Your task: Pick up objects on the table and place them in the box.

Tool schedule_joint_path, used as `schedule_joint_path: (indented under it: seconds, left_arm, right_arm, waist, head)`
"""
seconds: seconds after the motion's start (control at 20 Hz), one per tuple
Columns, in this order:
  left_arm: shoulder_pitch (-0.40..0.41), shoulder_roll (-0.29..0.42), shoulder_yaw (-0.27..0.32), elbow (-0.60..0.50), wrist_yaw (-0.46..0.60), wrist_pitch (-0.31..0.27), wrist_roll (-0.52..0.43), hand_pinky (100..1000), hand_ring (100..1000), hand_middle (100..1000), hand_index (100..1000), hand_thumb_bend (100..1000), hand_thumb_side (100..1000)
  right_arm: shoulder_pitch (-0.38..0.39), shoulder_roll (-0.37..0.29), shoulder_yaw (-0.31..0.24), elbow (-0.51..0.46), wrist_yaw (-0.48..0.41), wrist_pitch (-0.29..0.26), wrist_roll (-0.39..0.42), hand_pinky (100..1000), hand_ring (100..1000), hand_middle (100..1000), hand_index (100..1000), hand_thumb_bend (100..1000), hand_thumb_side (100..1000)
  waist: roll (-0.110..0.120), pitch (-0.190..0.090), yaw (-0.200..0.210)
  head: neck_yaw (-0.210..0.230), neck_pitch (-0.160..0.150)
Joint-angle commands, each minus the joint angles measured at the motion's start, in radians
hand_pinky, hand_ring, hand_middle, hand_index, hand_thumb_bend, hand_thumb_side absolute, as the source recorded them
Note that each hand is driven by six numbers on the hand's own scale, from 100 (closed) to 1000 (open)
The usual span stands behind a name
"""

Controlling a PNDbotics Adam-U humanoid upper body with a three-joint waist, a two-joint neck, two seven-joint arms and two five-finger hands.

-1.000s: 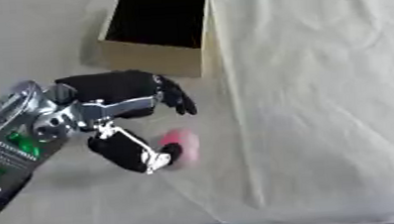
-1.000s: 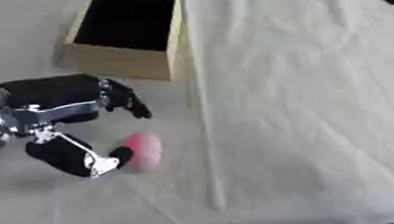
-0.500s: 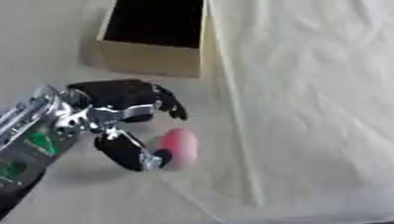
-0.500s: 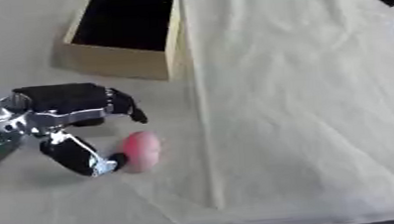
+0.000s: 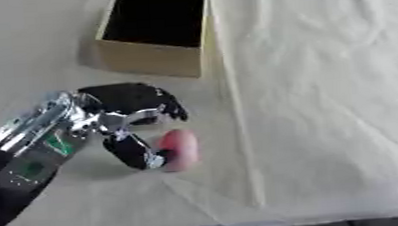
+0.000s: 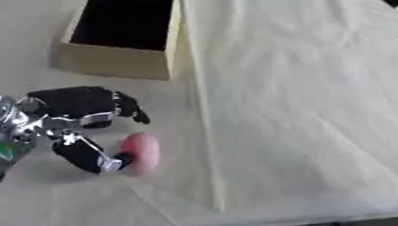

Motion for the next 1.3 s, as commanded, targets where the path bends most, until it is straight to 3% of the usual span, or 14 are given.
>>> schedule_joint_path:
  seconds: [0.05,0.35,0.6,0.65,1.0,1.3]
  left_arm:
    - [-0.009,0.0,-0.002,0.009,0.003,-0.017,0.008,776,802,756,865,263,295]
    - [-0.006,-0.004,-0.011,0.026,-0.005,-0.038,0.029,710,723,649,808,236,239]
    - [-0.001,0.019,-0.002,-0.039,-0.039,-0.059,0.09,666,672,609,780,160,205]
    - [0.001,0.023,-0.001,-0.052,-0.037,-0.059,0.095,629,639,585,757,108,195]
    - [0.007,0.042,0.012,-0.108,0.025,-0.019,0.096,530,571,543,708,100,181]
    - [-0.008,0.077,0.072,-0.219,0.062,0.034,0.086,485,548,540,690,100,217]
  right_arm:
    - [-0.008,-0.015,-0.018,-0.015,-0.007,0.005,-0.003,904,776,706,835,100,874]
    - [-0.007,-0.011,-0.022,-0.015,-0.007,0.008,-0.007,904,775,703,834,100,876]
    - [-0.004,-0.011,-0.021,-0.015,-0.01,0.012,-0.007,904,774,701,835,100,882]
    - [-0.003,-0.009,-0.022,-0.015,-0.011,0.013,-0.007,904,774,701,835,100,882]
    - [0.003,-0.008,-0.025,-0.015,-0.016,0.019,-0.009,904,773,698,835,100,884]
    - [0.003,-0.009,-0.026,-0.015,-0.018,0.024,-0.01,904,773,696,835,100,885]
  waist:
    - [-0.001,-0.015,-0.001]
    - [-0.002,-0.014,-0.002]
    - [0.0,-0.015,0.001]
    - [0.001,-0.015,0.002]
    - [0.002,-0.017,0.004]
    - [0.003,-0.017,0.011]
  head:
    - [0.005,0.004]
    - [0.004,0.003]
    - [0.002,0.005]
    - [0.003,0.005]
    - [0.0,0.004]
    - [-0.003,0.0]
